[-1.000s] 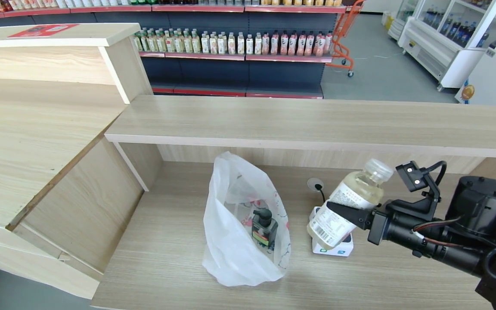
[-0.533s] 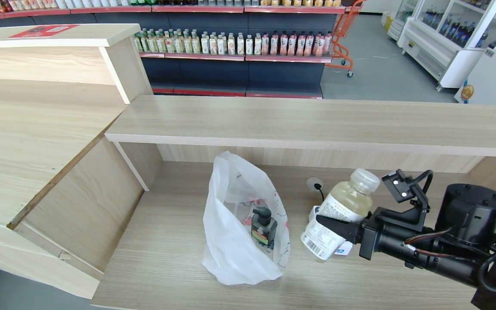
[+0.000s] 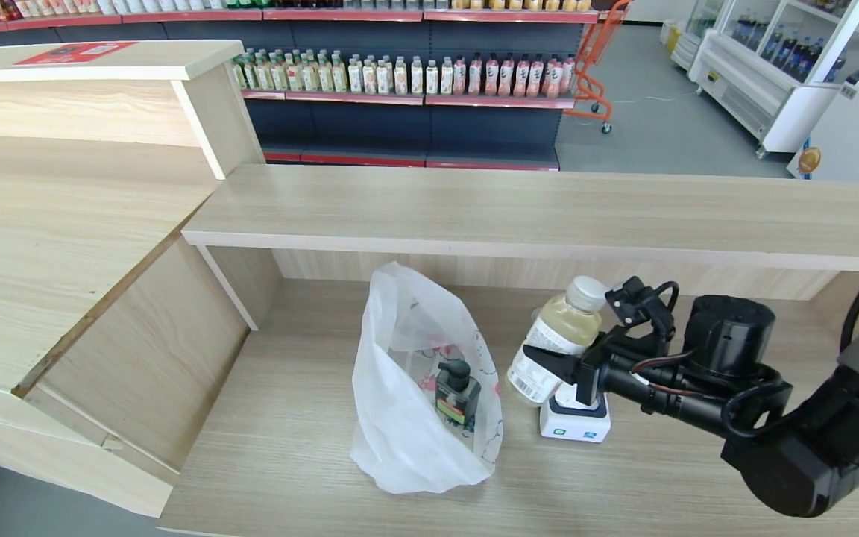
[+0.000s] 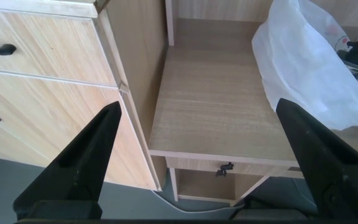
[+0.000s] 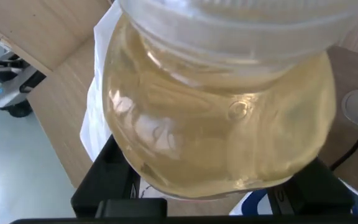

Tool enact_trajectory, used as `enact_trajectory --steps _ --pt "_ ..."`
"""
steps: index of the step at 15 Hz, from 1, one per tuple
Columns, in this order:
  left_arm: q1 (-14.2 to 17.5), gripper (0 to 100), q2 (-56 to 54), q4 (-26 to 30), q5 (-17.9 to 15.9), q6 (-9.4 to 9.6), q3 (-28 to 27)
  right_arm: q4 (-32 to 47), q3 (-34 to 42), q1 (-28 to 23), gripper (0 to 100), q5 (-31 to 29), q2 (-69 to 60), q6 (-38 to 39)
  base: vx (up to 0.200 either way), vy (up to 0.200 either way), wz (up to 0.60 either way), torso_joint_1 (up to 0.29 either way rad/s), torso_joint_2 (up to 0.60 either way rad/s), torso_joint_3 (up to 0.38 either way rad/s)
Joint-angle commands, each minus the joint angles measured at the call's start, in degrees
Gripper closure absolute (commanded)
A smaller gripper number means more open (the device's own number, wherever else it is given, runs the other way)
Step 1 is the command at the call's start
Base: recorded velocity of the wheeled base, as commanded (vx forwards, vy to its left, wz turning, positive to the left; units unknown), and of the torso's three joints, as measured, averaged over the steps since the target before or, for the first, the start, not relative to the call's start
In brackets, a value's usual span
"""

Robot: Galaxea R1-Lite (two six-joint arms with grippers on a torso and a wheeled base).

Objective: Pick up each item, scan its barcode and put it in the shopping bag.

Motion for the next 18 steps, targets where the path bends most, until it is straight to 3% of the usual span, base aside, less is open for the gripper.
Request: enact_trajectory --steps 1,9,18 --pt "0.0 0 0.0 0.0 0.0 0.00 0.0 -1.3 -3.9 0.1 100 0.2 6.2 -0.5 0.000 0.000 0.00 0.000 0.00 0.000" --pt "0.0 0 0.0 0.0 0.0 0.00 0.0 -0.8 -18.2 1.0 100 0.2 15.6 -0.1 0.000 0.000 0.00 0.000 0.00 0.000" --pt "0.0 0 0.0 0.0 0.0 0.00 0.0 -0.1 -28.3 2.7 100 0.3 23.0 1.3 0.000 0.000 0.00 0.000 0.00 0.000"
